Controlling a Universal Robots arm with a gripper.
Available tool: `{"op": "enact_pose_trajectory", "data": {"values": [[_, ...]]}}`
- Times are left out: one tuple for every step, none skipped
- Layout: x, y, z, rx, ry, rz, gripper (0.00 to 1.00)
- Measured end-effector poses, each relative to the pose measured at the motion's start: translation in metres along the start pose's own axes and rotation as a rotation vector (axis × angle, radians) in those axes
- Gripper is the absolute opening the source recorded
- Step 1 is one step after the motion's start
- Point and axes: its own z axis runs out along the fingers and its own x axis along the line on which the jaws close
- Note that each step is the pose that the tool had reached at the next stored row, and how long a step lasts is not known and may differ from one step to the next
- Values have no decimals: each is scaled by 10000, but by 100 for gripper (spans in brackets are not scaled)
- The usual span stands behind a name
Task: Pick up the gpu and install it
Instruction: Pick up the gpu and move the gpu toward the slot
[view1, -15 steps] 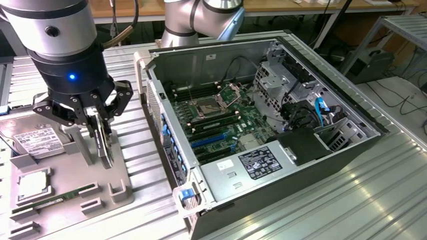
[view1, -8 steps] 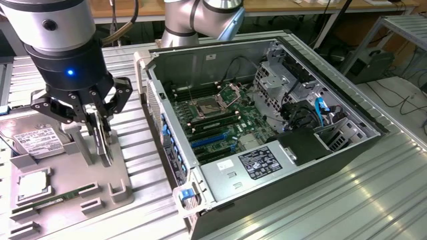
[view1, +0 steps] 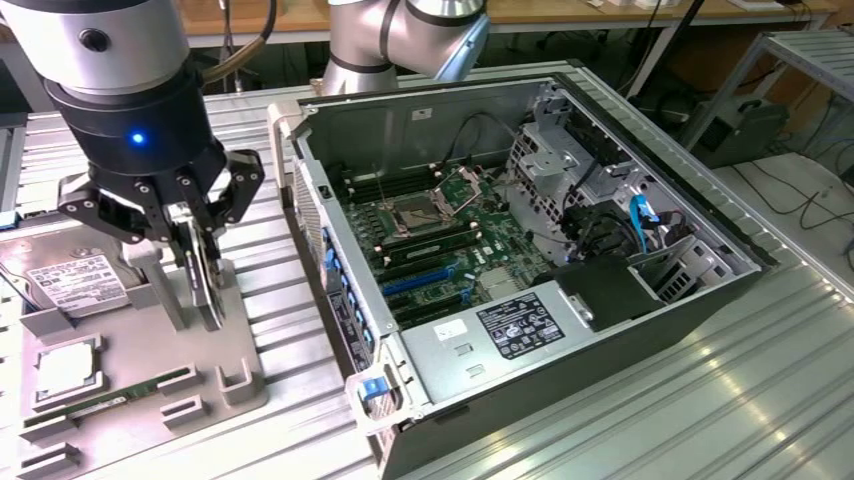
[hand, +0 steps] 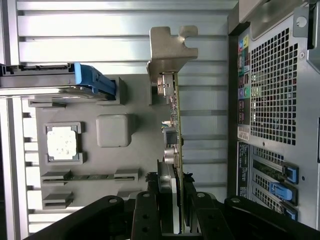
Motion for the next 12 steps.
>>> {"op": "enact_pose_trajectory", "data": {"values": [[0,0,-6,1,1,0,29],[0,0,-12,1,1,0,29],[0,0,-17,0,0,0,29],[-1,0,-23,1,0,0,29],[-1,0,-29,0,0,0,29],[-1,0,-35,0,0,0,29],[-1,0,-40,0,0,-1,29],[-1,0,-46,0,1,0,29],[-1,0,-52,0,0,0,29],[-1,0,-58,0,0,-1,29],[-1,1,-67,0,0,-1,29],[-1,1,-76,0,0,-1,29]]}}
